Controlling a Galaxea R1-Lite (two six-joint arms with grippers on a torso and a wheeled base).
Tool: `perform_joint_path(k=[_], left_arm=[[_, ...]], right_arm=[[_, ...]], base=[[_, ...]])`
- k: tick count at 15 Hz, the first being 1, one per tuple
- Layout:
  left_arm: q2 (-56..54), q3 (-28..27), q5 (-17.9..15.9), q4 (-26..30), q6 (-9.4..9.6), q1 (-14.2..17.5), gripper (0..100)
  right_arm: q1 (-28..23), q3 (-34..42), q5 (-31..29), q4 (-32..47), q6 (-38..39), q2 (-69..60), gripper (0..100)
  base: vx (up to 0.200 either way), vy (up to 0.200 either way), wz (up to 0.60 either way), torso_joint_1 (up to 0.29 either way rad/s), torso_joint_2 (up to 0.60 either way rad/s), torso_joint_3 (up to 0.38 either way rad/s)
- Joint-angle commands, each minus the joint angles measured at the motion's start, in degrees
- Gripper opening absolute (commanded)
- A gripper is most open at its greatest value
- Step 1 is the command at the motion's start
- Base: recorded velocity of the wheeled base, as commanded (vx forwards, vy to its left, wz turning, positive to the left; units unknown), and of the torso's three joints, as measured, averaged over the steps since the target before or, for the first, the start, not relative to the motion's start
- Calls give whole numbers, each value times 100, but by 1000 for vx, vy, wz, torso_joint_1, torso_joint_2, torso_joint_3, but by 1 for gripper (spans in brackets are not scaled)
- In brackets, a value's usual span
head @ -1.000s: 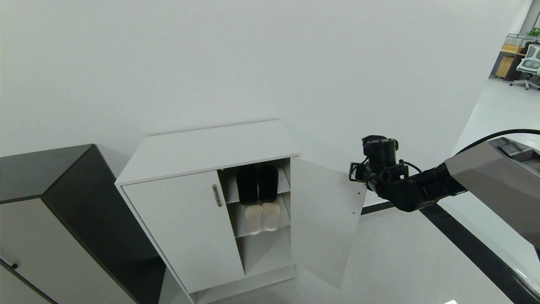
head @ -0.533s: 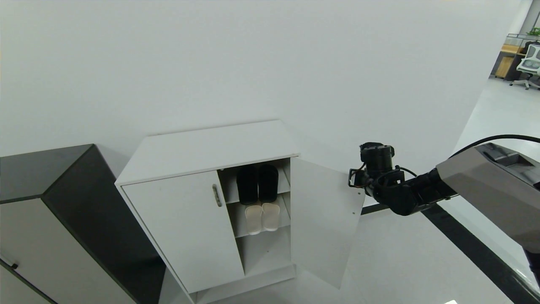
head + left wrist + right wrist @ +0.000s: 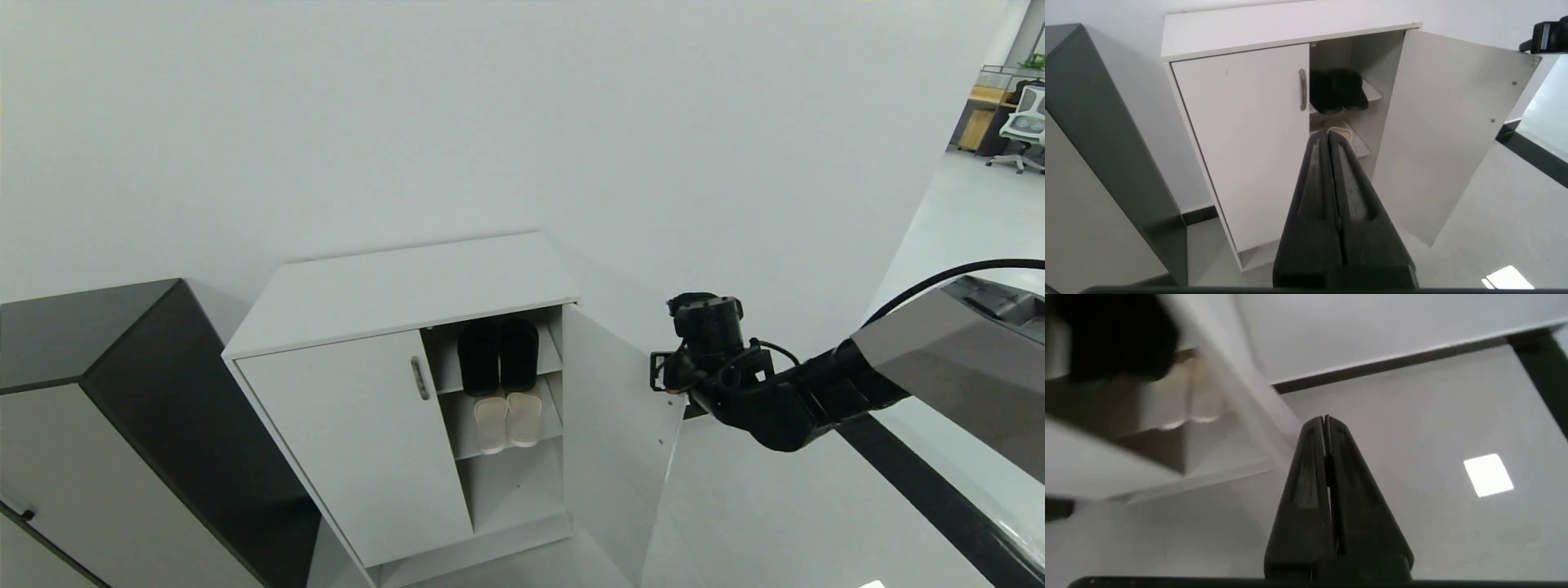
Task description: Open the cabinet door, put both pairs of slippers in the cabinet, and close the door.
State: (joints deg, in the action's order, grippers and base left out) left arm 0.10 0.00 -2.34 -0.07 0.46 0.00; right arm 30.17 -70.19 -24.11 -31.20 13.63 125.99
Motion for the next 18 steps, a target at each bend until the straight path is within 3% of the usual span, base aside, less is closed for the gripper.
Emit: perform_joint_path(k=[1,5,7,15,18], left_arm=[[-1,0,-3,-1,-2,9,0],[-1,0,6,-1,-2,9,0],[-1,0,6,-1,-2,0,0],[-1,0,6,-1,-2,9,0],[-1,0,6,-1,-2,0,0]], right_arm=[[534,454,-6,-27,-1,-646,0],[973,946,21,-168,-36,-1120,0],[1008,1131,12,-396,-387,-1120,0],[1043,1201,82,-748,-440,-989,0],[1149,1219,82,-756,-466,-962,0]], base=[[0,0,0,0,0,0],[0,0,0,0,0,0],[0,0,0,0,0,0],[0,0,0,0,0,0],[0,0,600,1,4,5]])
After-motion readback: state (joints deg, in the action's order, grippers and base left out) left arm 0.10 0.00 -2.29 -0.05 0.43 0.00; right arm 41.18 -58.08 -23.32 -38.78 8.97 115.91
